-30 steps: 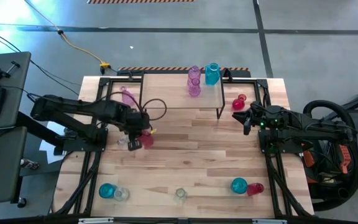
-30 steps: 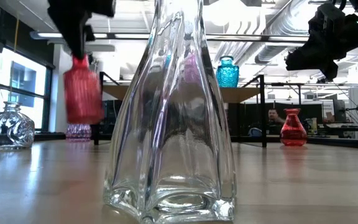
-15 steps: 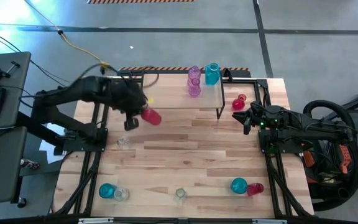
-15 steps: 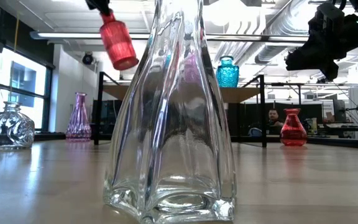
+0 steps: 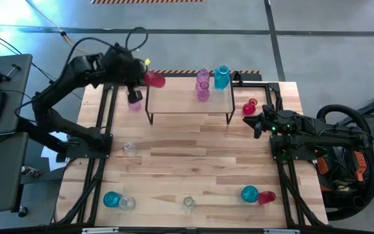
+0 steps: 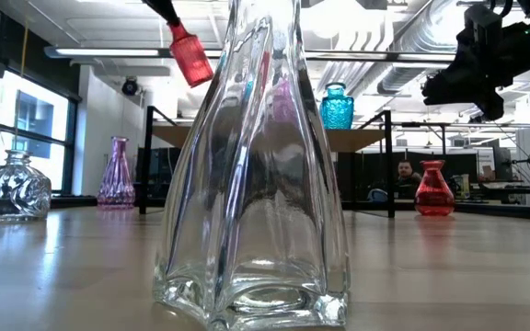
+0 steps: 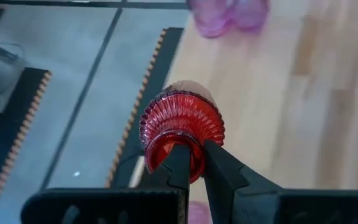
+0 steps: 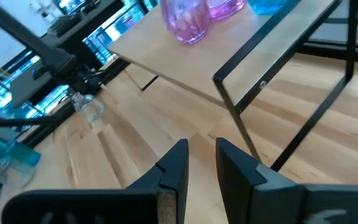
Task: Sort vases onto shelf
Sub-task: Put the left red vase on the shelf
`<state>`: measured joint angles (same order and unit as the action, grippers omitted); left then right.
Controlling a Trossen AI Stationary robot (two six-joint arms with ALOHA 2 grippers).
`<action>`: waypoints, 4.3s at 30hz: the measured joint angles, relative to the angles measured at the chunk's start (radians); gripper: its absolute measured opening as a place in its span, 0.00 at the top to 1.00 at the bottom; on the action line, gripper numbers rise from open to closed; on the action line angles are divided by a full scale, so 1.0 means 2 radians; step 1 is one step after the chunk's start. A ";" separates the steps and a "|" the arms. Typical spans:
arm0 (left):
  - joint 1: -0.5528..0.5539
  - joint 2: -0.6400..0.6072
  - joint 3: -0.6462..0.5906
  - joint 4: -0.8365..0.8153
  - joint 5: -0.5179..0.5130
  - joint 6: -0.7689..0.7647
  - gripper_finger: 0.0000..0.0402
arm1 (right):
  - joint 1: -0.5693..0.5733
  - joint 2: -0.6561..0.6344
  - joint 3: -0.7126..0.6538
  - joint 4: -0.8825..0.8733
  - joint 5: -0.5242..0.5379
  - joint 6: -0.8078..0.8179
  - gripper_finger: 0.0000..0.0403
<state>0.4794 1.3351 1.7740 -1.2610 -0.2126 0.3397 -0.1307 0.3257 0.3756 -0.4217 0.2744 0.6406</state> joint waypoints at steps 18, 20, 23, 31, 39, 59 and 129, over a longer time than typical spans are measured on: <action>0.078 0.121 0.116 -0.058 0.086 0.072 0.96 | 0.000 0.000 0.000 0.000 0.046 0.007 0.85; 0.079 0.129 0.116 -0.058 0.097 0.065 0.95 | 0.000 0.000 0.000 0.000 0.046 0.007 0.85; 0.079 0.142 0.116 -0.064 0.110 0.055 0.95 | 0.000 0.000 0.000 0.000 0.046 0.007 0.85; 0.079 0.177 0.116 -0.111 0.110 0.043 0.95 | 0.000 0.000 0.000 0.000 0.042 0.007 0.85; 0.083 0.192 0.116 -0.112 0.103 0.041 0.95 | 0.000 0.000 0.000 0.000 0.026 0.007 0.85; 0.101 0.196 0.115 -0.104 0.091 0.028 0.95 | 0.000 0.000 0.000 -0.002 0.020 0.004 0.85; 0.087 0.210 0.115 -0.088 0.065 0.018 0.90 | 0.000 0.000 0.000 -0.002 0.020 0.003 0.85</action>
<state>0.6533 1.7546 2.0045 -1.4374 -0.0827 0.3767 -0.1309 0.3256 0.3756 -0.4250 0.3146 0.6474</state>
